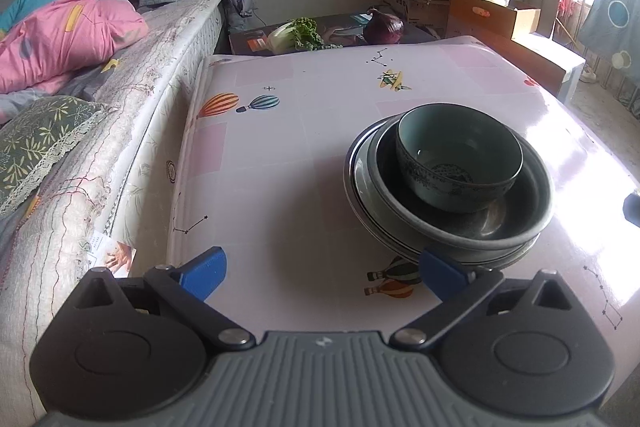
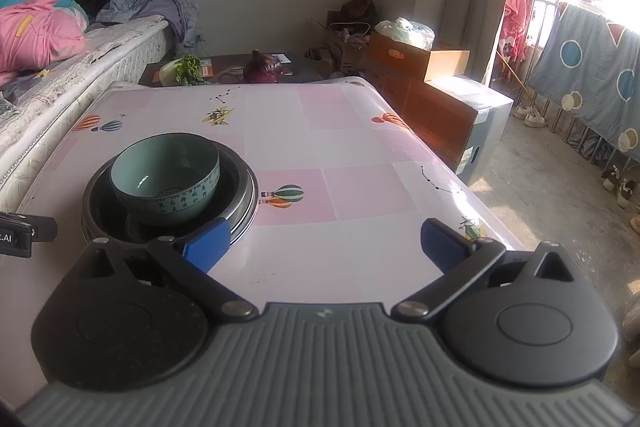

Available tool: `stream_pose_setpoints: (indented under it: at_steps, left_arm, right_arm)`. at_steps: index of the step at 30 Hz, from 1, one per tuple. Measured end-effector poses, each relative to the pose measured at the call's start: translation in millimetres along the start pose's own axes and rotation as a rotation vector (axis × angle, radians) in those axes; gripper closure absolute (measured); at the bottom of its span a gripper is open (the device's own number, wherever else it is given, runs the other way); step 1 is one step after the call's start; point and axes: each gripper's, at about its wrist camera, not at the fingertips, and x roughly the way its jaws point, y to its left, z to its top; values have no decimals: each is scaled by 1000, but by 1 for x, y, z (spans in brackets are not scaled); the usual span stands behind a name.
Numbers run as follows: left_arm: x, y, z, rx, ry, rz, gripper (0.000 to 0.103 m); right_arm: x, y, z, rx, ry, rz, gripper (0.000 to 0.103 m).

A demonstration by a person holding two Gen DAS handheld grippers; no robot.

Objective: Organize plates and bowls

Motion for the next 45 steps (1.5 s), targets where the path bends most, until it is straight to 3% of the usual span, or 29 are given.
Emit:
stream_pose_setpoints:
  at_steps: [6,14,27,45]
  left_arm:
    - [-4,5,-2,-43,6,21,0]
    - [7,4,-3,-69,90,7,0]
    - [15,4,-2,-67,118,22,0]
    - [17,-4,-2,-40,138,-21,0]
  right_arm:
    - [-5,7,8,9,64,175,1]
    - [3,23,15,8,129,238,1]
    - [26,28,11,-21,186,75,1]
    - [20,40,12,-64,169,164,1]
